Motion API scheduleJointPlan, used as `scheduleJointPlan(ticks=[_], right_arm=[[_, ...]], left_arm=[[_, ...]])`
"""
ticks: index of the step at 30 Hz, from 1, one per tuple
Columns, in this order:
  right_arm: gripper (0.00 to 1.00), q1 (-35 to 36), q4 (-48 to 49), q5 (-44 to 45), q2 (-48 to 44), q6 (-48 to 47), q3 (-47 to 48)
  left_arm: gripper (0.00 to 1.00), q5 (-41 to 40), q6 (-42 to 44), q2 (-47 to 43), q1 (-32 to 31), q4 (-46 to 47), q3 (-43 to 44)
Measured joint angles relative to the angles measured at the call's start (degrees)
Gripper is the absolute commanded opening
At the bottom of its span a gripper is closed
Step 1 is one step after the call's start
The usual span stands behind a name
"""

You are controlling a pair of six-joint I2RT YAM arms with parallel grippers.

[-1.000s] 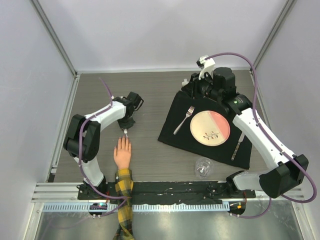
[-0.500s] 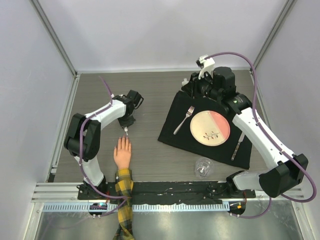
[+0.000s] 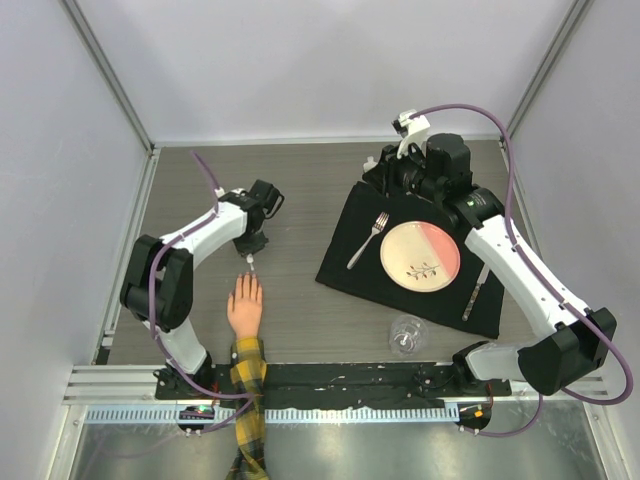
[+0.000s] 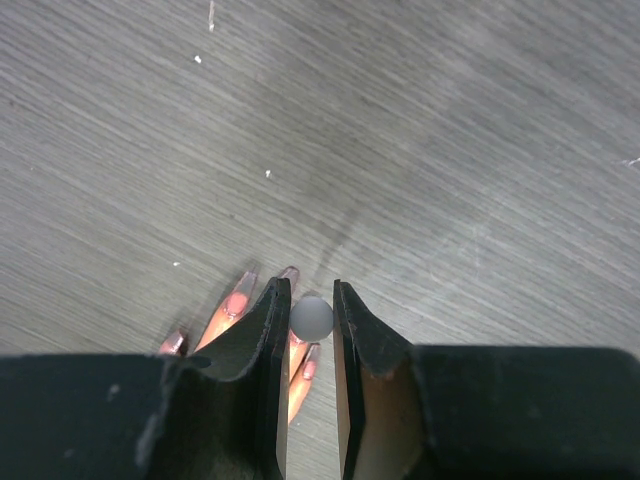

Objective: Paint the nails

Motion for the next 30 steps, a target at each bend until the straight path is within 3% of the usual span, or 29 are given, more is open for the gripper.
scheduleJointPlan(ticks=[30], right_arm=[[0.0,0.0,0.0,0.0,0.0,0.1,0.0]], left_arm=[[0.0,1.0,-0.2,1.4,-0.7,-0.1,-1.9]])
